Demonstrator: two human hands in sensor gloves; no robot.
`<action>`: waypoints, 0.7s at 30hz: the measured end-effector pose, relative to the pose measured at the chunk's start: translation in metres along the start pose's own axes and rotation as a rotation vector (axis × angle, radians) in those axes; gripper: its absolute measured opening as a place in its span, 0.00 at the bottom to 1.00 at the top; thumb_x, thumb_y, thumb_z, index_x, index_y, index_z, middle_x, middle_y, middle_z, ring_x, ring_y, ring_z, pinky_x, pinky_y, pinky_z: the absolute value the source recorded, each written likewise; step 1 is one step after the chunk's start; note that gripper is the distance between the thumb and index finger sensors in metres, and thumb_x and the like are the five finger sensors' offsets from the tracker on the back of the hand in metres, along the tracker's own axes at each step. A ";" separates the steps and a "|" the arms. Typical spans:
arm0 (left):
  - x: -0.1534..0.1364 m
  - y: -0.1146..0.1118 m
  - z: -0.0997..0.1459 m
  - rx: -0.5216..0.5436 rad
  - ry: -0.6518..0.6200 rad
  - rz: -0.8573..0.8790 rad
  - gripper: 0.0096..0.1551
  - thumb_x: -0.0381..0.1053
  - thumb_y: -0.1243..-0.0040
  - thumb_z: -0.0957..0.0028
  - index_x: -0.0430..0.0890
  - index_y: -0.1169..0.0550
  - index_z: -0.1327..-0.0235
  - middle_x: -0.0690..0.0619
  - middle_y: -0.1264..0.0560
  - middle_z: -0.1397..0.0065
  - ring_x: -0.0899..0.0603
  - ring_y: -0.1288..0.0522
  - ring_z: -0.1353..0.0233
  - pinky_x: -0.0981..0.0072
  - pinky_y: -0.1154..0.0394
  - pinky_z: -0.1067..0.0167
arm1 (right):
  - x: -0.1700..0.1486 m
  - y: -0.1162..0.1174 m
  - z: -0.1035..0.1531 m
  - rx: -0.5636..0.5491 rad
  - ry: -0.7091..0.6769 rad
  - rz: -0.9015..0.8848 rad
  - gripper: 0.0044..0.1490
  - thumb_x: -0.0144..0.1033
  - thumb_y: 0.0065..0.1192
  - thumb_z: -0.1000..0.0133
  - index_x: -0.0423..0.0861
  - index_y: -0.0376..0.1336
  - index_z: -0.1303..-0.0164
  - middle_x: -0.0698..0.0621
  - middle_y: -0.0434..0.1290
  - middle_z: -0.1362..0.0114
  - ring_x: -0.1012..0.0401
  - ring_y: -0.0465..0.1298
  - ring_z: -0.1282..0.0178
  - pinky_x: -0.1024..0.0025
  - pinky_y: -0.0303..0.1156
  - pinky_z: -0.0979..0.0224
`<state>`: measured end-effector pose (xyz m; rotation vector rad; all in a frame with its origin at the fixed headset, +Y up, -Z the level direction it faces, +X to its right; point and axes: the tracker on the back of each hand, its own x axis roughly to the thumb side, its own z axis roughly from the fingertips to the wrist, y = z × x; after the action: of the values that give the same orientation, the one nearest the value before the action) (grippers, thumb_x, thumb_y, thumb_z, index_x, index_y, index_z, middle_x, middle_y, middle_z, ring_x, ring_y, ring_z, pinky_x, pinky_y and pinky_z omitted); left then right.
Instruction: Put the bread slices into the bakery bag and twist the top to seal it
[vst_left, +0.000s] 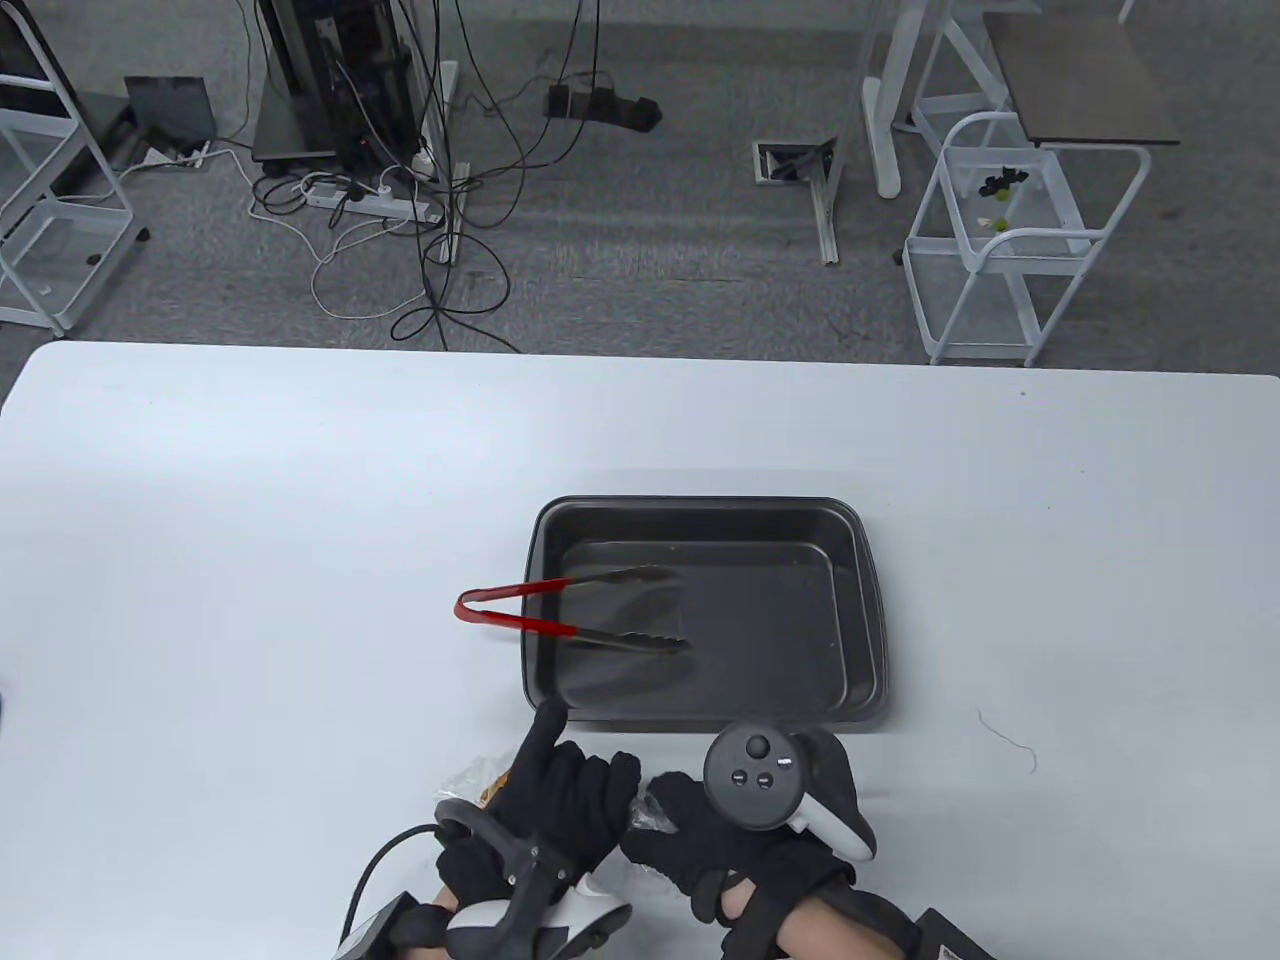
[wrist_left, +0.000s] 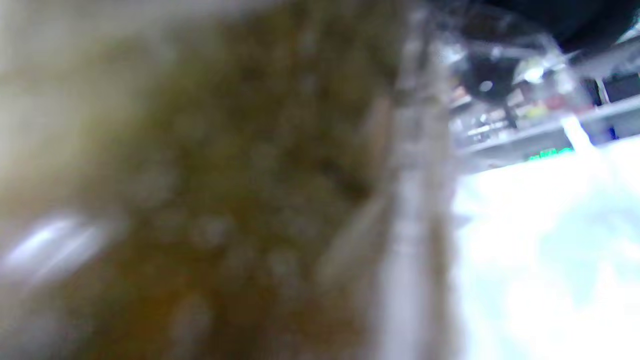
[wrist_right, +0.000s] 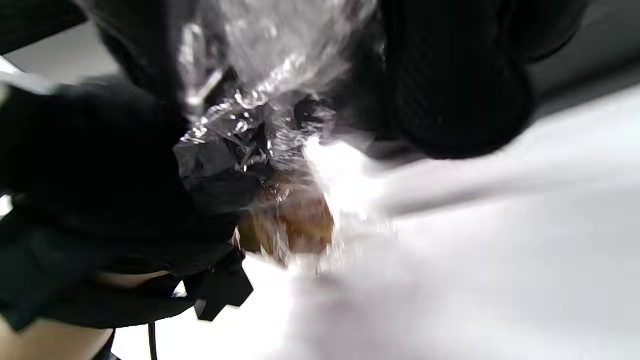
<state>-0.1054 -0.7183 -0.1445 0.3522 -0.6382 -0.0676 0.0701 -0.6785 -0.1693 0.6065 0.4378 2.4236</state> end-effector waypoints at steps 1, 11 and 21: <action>-0.013 -0.002 0.000 -0.022 0.015 0.132 0.27 0.62 0.44 0.45 0.49 0.21 0.40 0.54 0.13 0.51 0.45 0.15 0.47 0.34 0.42 0.18 | 0.004 -0.006 0.005 -0.007 -0.077 0.040 0.61 0.57 0.68 0.53 0.30 0.48 0.23 0.27 0.66 0.31 0.33 0.76 0.45 0.27 0.58 0.33; -0.077 -0.055 -0.001 -0.392 -0.060 1.567 0.27 0.61 0.42 0.41 0.45 0.20 0.38 0.50 0.14 0.51 0.42 0.16 0.47 0.31 0.44 0.20 | 0.044 -0.015 0.039 -0.281 -0.595 0.724 0.80 0.59 0.77 0.61 0.54 0.21 0.28 0.31 0.30 0.17 0.25 0.46 0.19 0.20 0.47 0.27; -0.032 -0.065 -0.007 -0.725 -0.319 1.851 0.27 0.60 0.40 0.45 0.44 0.17 0.43 0.50 0.11 0.55 0.42 0.14 0.51 0.32 0.40 0.22 | 0.066 0.035 0.043 -0.442 -0.960 1.542 0.81 0.56 0.80 0.65 0.54 0.23 0.29 0.36 0.37 0.17 0.30 0.54 0.20 0.24 0.53 0.27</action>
<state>-0.1238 -0.7718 -0.1899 -1.0453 -0.9902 1.4046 0.0288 -0.6577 -0.0969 2.2551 -1.3969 2.7009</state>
